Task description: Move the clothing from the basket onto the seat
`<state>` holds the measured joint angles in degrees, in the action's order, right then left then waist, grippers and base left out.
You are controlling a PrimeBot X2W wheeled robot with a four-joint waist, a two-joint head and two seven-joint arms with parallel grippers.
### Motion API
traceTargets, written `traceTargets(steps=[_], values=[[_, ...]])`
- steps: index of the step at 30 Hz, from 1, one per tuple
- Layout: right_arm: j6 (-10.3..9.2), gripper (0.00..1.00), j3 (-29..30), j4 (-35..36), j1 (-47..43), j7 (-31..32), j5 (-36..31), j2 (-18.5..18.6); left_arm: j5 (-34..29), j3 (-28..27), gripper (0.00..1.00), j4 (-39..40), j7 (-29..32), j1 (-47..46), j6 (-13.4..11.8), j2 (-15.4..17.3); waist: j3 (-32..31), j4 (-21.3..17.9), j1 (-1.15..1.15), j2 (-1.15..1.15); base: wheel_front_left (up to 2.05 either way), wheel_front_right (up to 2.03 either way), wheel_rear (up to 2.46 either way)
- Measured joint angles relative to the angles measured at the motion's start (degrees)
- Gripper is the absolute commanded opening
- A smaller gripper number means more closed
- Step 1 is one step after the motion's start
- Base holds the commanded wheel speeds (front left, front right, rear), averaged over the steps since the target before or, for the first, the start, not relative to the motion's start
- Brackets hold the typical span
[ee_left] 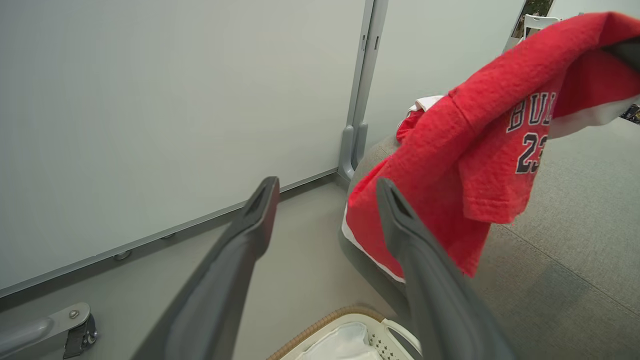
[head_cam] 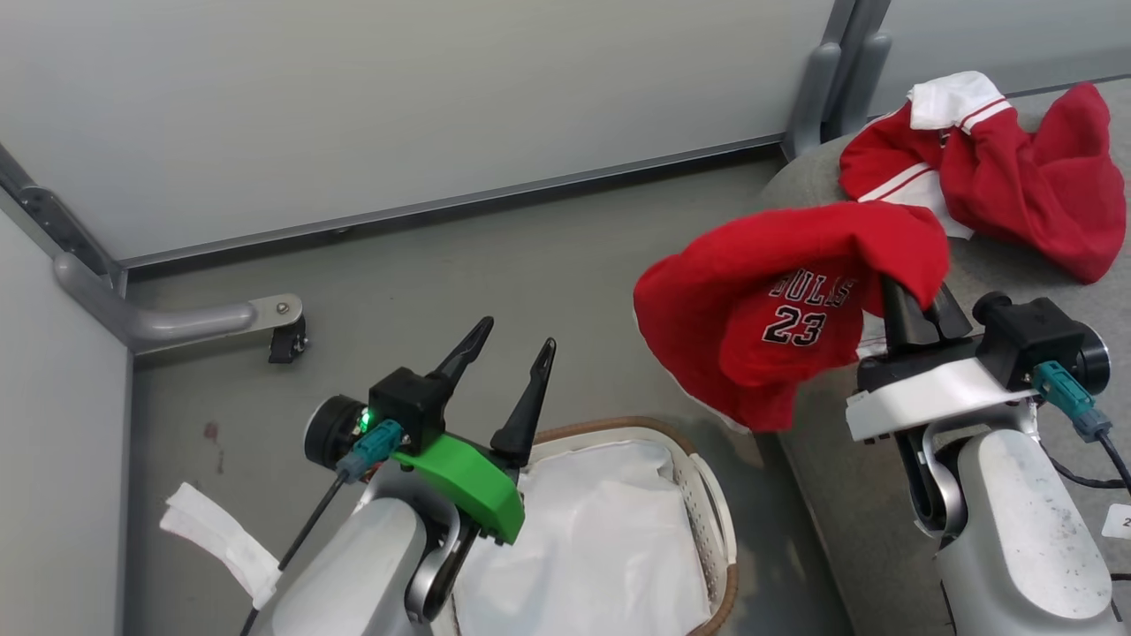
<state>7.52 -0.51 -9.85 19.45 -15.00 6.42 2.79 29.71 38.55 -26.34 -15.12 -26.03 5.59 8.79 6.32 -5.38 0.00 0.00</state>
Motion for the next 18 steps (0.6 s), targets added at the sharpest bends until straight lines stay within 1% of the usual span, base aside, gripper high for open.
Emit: traceTargets(steps=[5, 11, 18], values=[[0.0, 0.0, 2.2, 0.99, 0.07, 0.01, -1.77, 0.0, -1.71, -1.68, 1.0, 0.1, 0.0, 2.9, 0.78, -2.14, -0.24, -1.62, 0.0, 0.0, 0.0, 0.0, 0.0], [0.0, 0.0, 5.73, 2.25, -0.04, 0.0, -3.97, 0.01, -3.6, -2.12, 1.0, 0.21, 0.0, 4.44, 1.47, -3.98, -0.44, -4.36, 0.0, 0.0, 0.0, 0.0, 0.0], [0.0, 0.0, 9.47, 2.77, -1.31, 0.01, -5.32, 0.03, -5.26, -1.86, 1.0, 0.18, 0.0, 4.86, 1.7, -4.82, -0.01, -8.24, 0.0, 0.0, 0.0, 0.0, 0.0]])
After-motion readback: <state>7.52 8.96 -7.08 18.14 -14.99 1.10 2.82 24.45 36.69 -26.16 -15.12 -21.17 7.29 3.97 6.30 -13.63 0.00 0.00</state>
